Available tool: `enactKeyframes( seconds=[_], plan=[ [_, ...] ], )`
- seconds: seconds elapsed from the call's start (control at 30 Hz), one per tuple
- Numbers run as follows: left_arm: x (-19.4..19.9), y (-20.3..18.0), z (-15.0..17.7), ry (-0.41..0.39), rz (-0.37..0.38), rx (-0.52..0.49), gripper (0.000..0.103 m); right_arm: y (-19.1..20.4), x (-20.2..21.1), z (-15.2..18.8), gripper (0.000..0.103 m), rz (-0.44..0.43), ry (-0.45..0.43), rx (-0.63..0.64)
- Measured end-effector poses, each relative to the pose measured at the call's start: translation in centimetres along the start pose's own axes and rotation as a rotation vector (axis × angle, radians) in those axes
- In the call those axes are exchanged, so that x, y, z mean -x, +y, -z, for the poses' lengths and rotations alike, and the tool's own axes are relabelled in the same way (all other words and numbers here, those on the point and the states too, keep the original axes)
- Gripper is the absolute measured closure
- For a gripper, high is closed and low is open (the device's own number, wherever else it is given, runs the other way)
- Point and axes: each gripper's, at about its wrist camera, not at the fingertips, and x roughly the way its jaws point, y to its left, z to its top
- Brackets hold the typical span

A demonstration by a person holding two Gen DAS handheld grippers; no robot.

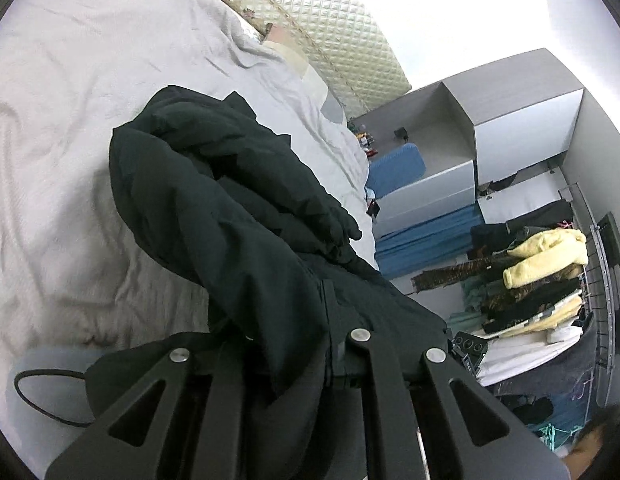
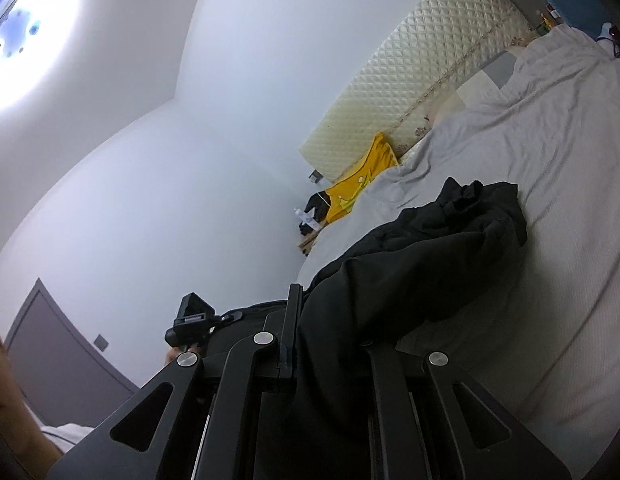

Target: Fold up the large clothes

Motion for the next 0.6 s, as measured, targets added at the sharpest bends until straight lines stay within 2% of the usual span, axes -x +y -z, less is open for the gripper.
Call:
enactKeyframes(
  seconds=[0.27, 0.4, 0.6],
  plan=[
    [1.3, -0.7, 2.4, 0.058, -0.029, 0.002, 0.092, 1.5, 2.1, 2.4, 0.096, 0.017, -0.013, -0.070],
    [1.1, -0.7, 2.0, 0.073, -0.032, 0.017, 0.092, 0.8, 1.8, 1.7, 0.096, 0.017, -0.019, -0.089],
    [0.6, -0.5, -0.4, 0.081, -0.050, 0.049, 0.091, -0.5, 0.4, -0.8, 0.096, 0.046, -0.031, -0.108]
  ],
)
